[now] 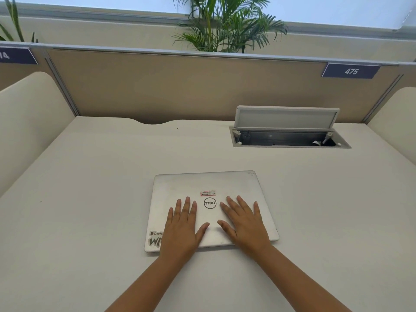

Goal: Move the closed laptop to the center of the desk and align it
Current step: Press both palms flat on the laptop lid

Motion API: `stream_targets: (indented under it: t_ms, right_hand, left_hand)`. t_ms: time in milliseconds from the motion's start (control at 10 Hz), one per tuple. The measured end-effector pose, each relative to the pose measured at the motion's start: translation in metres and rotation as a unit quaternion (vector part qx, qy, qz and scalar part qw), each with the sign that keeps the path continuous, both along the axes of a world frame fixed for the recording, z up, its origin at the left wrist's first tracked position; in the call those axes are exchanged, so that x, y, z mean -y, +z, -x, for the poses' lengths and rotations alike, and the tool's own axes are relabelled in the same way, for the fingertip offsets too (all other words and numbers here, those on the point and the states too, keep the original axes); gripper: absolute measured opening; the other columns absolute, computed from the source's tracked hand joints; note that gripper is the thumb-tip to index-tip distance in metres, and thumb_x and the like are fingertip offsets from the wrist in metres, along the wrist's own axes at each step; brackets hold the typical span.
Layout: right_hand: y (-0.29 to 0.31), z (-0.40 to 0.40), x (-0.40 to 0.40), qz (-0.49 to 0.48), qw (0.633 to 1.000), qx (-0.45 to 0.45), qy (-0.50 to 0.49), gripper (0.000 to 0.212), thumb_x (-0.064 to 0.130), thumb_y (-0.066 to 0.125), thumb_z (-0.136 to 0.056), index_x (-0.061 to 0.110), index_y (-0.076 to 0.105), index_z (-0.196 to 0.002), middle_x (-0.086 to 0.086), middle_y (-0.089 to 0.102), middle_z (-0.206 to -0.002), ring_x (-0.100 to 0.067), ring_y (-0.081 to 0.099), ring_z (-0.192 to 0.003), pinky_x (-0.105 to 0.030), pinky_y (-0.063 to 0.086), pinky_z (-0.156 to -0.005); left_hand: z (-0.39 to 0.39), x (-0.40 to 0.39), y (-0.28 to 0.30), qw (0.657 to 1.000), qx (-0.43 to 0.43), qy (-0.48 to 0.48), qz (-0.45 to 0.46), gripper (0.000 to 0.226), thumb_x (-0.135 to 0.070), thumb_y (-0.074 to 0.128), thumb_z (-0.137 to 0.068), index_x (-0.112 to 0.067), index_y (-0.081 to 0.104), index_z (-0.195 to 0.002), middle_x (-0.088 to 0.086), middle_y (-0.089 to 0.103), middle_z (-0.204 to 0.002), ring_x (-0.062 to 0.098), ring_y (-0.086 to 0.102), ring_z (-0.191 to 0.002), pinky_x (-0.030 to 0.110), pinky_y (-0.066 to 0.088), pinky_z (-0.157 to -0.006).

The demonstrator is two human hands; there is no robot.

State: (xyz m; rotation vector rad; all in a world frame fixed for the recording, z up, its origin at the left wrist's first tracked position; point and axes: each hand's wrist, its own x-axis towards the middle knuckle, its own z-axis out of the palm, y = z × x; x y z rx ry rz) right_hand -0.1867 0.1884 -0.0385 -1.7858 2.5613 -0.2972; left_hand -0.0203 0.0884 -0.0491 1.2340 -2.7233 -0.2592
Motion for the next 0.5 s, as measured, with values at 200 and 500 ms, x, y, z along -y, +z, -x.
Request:
stream_targets:
  t_ms: [200, 500]
  right_hand:
    - [-0.002, 0.000, 0.001, -0.012, 1.000, 0.001, 0.004, 0.061, 0.060, 0.010, -0.093, 0.032, 0.048, -0.133, 0.008, 0.053, -0.139, -0.021, 0.051, -0.128, -0.058, 0.037, -0.099]
    - [0.024, 0.015, 0.021, 0.156, 0.986, -0.064, -0.001, 0.070, 0.055, 0.016, -0.096, 0.016, -0.002, -0.150, 0.004, -0.015, -0.158, -0.017, -0.012, -0.146, -0.042, 0.002, -0.115]
  left_hand:
    - [-0.001, 0.000, 0.002, 1.000, 0.000, -0.001, 0.008, 0.070, -0.053, 0.008, -0.094, -0.010, 0.048, -0.131, 0.010, 0.053, -0.137, 0.029, 0.043, -0.130, 0.031, 0.002, -0.109]
    - [0.010, 0.021, 0.027, 0.984, -0.142, 0.000, 0.108, 0.071, -0.058, 0.014, -0.093, -0.016, -0.003, -0.148, -0.005, -0.014, -0.157, 0.014, -0.008, -0.144, 0.031, -0.006, -0.115]
